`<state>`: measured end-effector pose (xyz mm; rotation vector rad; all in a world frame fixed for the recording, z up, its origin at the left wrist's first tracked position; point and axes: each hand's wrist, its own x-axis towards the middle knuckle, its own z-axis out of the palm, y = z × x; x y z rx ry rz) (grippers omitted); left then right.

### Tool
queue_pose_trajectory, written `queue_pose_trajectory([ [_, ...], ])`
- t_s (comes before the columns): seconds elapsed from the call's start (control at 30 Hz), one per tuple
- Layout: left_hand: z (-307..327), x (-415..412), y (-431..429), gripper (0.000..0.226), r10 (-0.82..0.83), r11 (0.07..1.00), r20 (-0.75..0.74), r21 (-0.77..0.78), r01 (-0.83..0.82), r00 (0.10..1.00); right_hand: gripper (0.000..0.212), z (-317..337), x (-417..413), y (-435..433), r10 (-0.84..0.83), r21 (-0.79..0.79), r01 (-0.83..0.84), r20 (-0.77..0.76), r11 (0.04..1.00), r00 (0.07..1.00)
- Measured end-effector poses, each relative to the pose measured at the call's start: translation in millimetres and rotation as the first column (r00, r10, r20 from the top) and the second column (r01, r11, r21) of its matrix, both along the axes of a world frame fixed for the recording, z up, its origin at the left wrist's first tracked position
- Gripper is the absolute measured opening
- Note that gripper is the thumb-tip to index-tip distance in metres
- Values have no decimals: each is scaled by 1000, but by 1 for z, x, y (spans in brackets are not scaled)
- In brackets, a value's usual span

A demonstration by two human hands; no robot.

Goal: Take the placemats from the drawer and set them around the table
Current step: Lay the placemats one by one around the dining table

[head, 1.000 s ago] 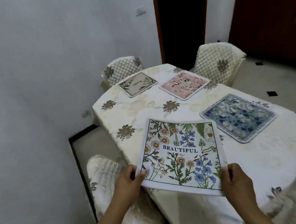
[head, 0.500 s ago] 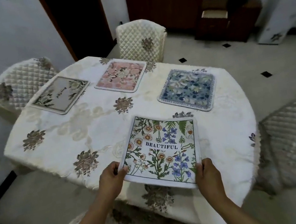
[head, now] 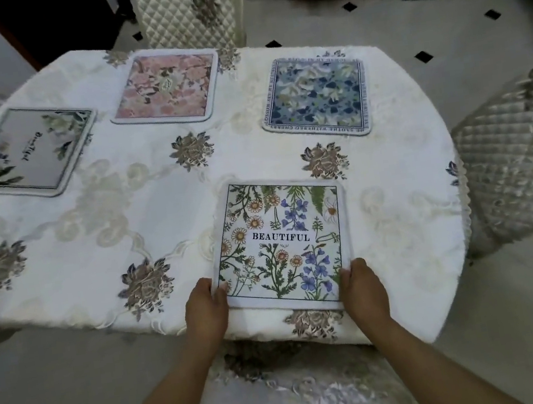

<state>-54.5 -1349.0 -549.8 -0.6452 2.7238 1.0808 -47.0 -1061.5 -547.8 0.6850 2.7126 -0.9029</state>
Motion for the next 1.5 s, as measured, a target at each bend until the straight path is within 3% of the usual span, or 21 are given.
queue_pose_trajectory([
  [0.07, -5, 0, 4, 27, -14, 986, -25, -167, 10, 1000, 24, -6, 4, -1, 24, 160, -12, -74, 987, 997],
  [0.13, -6, 2, 16, 48, -79, 960, -69, -274, 58, 994, 46, -9, 9, -8, 88, 292, -43, -143, 956, 986],
  [0.23, -6, 3, 48, 58, -345, 904, -114, -308, 297, 932, 57, -10, 9, -45, 359, 308, -286, -218, 908, 907],
  [0.3, -17, 2, 69, 56, -495, 830, -51, -321, 456, 867, 59, -20, 5, -75, 532, 306, -471, -154, 827, 833],
  [0.37, -31, 1, 78, 55, -578, 768, 13, -329, 550, 816, 63, -33, 0, -89, 595, 305, -550, -71, 777, 801],
  [0.53, -38, 7, 52, 58, -642, 667, 64, -444, 598, 764, 64, -44, 10, -44, 622, 335, -583, -10, 740, 783],
  [0.77, -33, 6, 17, 65, -650, 674, 116, -368, 640, 751, 62, -36, 15, 13, 542, 242, -535, 43, 810, 840],
  [0.9, -31, -57, 57, 62, -671, 671, 76, -361, 647, 738, 62, -24, -60, -14, 569, 220, -552, -17, 804, 822],
  [1.0, -28, -129, 96, 61, -698, 652, 85, -336, 680, 711, 61, -21, -138, -40, 608, 198, -599, 19, 776, 793],
  [1.07, -28, -169, 110, 73, -722, 610, 115, -360, 706, 682, 60, -20, -178, -47, 630, 211, -629, 74, 748, 773],
  [1.27, -37, -199, 91, 58, -744, 577, 56, -448, 683, 665, 65, -28, -205, -18, 700, 250, -697, 95, 672, 708],
  [1.5, -41, -196, 39, 62, -654, 664, 51, -438, 606, 755, 67, -37, -182, 60, 528, 288, -536, 112, 794, 842],
])
